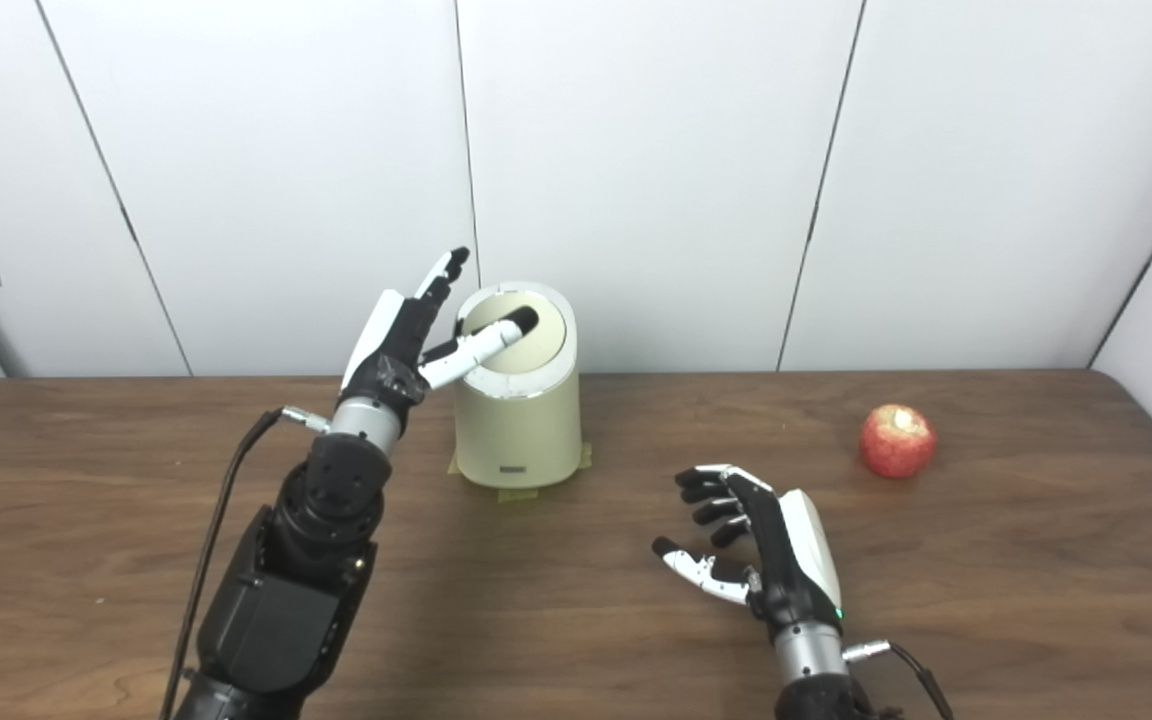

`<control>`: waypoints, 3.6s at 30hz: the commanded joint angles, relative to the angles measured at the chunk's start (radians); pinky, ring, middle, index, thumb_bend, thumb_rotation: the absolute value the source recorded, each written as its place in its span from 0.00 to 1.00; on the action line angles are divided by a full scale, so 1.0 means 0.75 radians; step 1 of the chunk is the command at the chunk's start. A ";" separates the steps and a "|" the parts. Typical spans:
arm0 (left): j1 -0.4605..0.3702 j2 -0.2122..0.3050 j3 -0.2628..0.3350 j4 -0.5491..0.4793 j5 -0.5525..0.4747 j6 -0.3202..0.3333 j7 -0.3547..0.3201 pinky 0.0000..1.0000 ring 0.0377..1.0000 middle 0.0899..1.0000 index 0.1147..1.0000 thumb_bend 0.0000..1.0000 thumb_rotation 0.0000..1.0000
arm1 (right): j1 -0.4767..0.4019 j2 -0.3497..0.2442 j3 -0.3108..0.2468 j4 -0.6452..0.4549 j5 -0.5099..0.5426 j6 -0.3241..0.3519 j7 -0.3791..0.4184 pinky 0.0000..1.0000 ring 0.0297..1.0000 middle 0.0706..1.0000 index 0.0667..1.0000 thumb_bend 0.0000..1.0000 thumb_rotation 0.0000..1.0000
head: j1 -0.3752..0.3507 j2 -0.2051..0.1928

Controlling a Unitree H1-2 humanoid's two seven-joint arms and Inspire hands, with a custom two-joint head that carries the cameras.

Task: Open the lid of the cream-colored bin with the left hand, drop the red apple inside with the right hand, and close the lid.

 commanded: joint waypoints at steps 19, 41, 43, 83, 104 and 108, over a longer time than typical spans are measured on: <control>-0.216 -0.012 0.027 0.270 0.305 -0.006 0.023 1.00 1.00 1.00 1.00 0.56 0.67 | -0.028 0.001 0.008 -0.067 -0.022 0.021 0.004 0.51 0.59 0.61 0.62 0.31 0.13 | -0.010 0.005; -0.234 -0.033 0.048 0.404 0.529 -0.005 0.007 1.00 1.00 1.00 1.00 0.78 0.16 | -0.022 0.014 0.024 -0.090 -0.017 0.052 0.027 0.52 0.60 0.62 0.63 0.32 0.09 | -0.021 0.007; -0.233 -0.034 0.052 0.401 0.549 -0.005 0.000 1.00 1.00 1.00 1.00 0.78 0.13 | -0.022 0.013 0.026 -0.093 -0.021 0.053 0.028 0.52 0.60 0.62 0.63 0.32 0.08 | -0.021 0.007; -0.101 -0.022 0.042 -0.046 0.463 -0.125 0.116 1.00 1.00 1.00 1.00 0.53 1.00 | -0.025 0.002 0.022 -0.103 -0.027 0.092 0.041 0.52 0.60 0.62 0.63 0.32 0.09 | -0.018 0.010; 0.509 0.062 0.245 -0.315 -0.173 -0.727 0.120 0.93 0.97 0.98 0.97 0.33 1.00 | -0.180 -0.215 -0.010 -0.330 -0.274 0.061 0.047 0.37 0.48 0.65 0.64 0.41 0.19 | -0.008 0.007; 0.602 0.076 0.260 -0.349 -0.284 -0.784 0.078 0.94 0.97 0.97 0.95 0.32 1.00 | -0.269 -0.395 0.004 -0.329 -0.407 0.149 0.242 0.58 0.71 0.76 0.77 0.79 0.36 | -0.014 0.001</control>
